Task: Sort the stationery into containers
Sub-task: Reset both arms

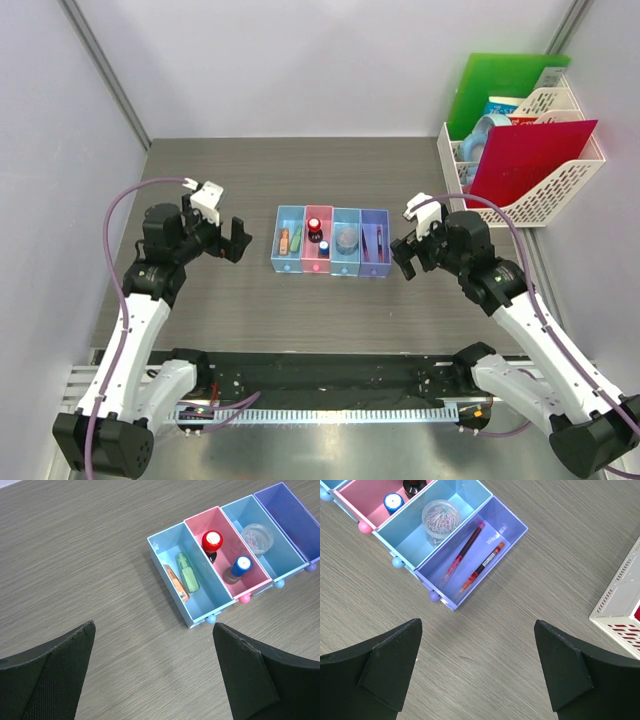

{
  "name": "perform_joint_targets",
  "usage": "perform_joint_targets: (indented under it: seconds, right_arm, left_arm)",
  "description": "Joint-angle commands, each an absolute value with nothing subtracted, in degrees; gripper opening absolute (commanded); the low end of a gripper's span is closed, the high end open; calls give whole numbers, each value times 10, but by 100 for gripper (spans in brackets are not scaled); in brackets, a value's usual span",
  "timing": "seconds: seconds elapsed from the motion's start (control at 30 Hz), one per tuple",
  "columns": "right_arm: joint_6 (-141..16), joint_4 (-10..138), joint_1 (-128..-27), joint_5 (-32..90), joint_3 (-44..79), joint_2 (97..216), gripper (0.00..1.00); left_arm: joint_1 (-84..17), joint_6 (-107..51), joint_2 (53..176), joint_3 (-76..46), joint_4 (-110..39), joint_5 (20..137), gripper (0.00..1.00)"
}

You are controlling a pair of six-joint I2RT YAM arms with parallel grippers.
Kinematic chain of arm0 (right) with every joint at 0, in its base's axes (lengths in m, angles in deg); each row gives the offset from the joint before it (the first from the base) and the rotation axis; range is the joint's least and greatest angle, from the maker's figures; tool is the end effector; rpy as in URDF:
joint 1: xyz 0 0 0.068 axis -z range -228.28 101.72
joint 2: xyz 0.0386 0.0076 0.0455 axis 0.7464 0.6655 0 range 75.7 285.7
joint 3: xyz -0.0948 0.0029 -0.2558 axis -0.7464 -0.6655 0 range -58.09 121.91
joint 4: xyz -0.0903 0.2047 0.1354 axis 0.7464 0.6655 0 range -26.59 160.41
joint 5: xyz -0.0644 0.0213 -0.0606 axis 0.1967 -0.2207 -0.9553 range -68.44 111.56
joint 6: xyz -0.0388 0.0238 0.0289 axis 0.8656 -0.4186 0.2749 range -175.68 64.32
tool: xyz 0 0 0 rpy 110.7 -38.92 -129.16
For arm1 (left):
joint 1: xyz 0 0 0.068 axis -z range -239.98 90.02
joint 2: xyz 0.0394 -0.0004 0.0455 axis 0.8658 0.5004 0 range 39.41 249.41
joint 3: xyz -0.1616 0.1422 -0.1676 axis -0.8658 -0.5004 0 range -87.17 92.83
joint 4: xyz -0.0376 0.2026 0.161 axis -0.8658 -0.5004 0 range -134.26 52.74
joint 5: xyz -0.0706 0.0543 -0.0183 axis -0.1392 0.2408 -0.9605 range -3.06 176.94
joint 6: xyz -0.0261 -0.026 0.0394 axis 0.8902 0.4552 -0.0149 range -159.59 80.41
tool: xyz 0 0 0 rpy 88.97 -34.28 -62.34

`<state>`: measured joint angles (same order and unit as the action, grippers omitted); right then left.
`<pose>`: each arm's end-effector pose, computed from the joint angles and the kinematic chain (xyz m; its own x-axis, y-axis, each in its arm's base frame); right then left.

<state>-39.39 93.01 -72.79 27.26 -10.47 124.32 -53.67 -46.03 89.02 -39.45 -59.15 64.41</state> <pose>0.1677 0.0803 0.3116 -0.3069 -0.4468 -0.8403 -0.6008 0.7758 -0.1931 0.1911 -0.0348 0.3234 -0.3476 0.1427 -0.9267 0.4920 0.8691 -0.0507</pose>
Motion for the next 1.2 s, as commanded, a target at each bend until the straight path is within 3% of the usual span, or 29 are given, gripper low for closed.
perform_joint_targets:
  seconds: [0.0,1.17]
  right_arm:
    - [-403,902,-726,262,-106,1229,100]
    - [-399,882,-721,245,-117,1225,100]
  left_arm:
    - [-542,-450,884,-400,-564,628,100]
    - [-550,-439,890,-409,-550,603,100]
